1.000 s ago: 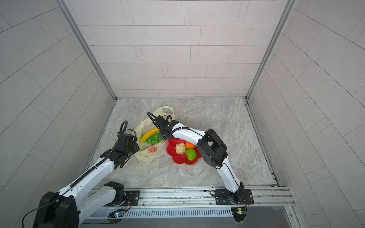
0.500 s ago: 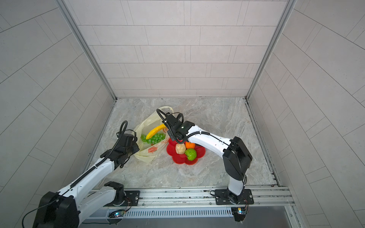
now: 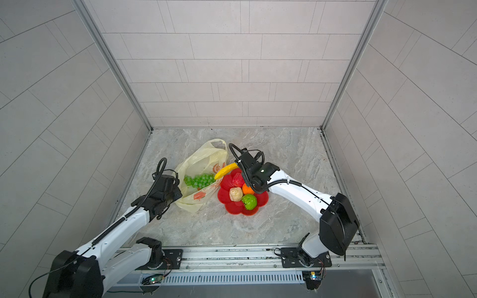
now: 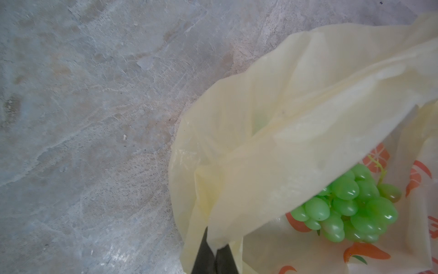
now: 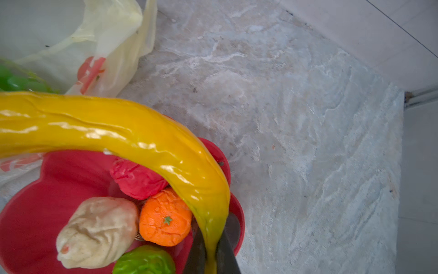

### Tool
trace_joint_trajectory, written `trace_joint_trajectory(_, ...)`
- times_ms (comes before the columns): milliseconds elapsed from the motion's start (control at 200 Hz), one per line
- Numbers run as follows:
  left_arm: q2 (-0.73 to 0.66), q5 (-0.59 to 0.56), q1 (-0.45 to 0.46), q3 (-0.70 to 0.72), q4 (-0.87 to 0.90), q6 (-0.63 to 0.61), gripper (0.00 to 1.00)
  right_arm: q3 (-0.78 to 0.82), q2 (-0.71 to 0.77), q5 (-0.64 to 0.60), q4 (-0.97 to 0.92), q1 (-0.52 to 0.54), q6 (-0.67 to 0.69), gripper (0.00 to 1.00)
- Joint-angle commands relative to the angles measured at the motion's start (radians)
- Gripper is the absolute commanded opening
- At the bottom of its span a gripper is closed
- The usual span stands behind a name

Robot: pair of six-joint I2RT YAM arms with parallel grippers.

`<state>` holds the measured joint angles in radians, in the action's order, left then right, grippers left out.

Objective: Take fruits out of the plastic bag
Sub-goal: Pick up the fruit from the plastic bag, then place the fruit on the plate.

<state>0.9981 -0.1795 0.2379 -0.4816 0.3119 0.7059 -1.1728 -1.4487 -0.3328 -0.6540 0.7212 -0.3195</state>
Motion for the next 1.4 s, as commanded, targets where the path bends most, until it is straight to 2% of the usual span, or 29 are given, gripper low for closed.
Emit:
trace_joint_trajectory(0, 0.0, -0.004, -0.002, 0.001, 0.012, -0.005, 0.0, 0.055, 0.064, -0.055, -0.096, 0.004, -0.123, 0.08)
trace_joint_trajectory(130, 0.0, 0.0, -0.002, 0.003, 0.009, -0.004, 0.0, 0.132, 0.154, -0.063, -0.146, 0.021, -0.219, 0.09)
trace_joint_trajectory(295, -0.001, 0.004, -0.002, 0.003, 0.007, -0.001, 0.0, 0.21, 0.252, -0.066, -0.173, 0.077, -0.234, 0.1)
trace_joint_trajectory(520, -0.003, 0.008, -0.002, 0.004, 0.009, -0.001, 0.0, 0.246, 0.254, -0.066, -0.156, 0.118, -0.25, 0.1)
trace_joint_trajectory(635, -0.005, 0.005, -0.002, 0.003, 0.01, -0.004, 0.0, 0.219, 0.217, -0.07, -0.105, 0.121, -0.131, 0.11)
trace_joint_trajectory(710, -0.009, 0.003, -0.003, 0.005, 0.013, -0.004, 0.0, 0.169, 0.175, -0.148, -0.106, 0.119, -0.044, 0.1)
trace_joint_trajectory(735, -0.009, 0.004, -0.002, 0.005, 0.013, -0.003, 0.0, 0.153, 0.161, -0.166, -0.106, 0.107, -0.046, 0.1)
trace_joint_trajectory(801, -0.009, 0.004, -0.002, 0.005, 0.013, -0.004, 0.0, 0.118, 0.13, -0.107, -0.069, 0.08, -0.008, 0.08)
trace_joint_trajectory(1151, -0.012, 0.018, -0.002, 0.003, 0.009, 0.0, 0.0, -0.038, -0.101, -0.189, -0.018, 0.067, 0.22, 0.07)
trace_joint_trajectory(1396, -0.022, 0.009, -0.002, 0.0, 0.026, -0.004, 0.0, -0.096, -0.227, -0.233, -0.013, 0.069, 0.303, 0.04)
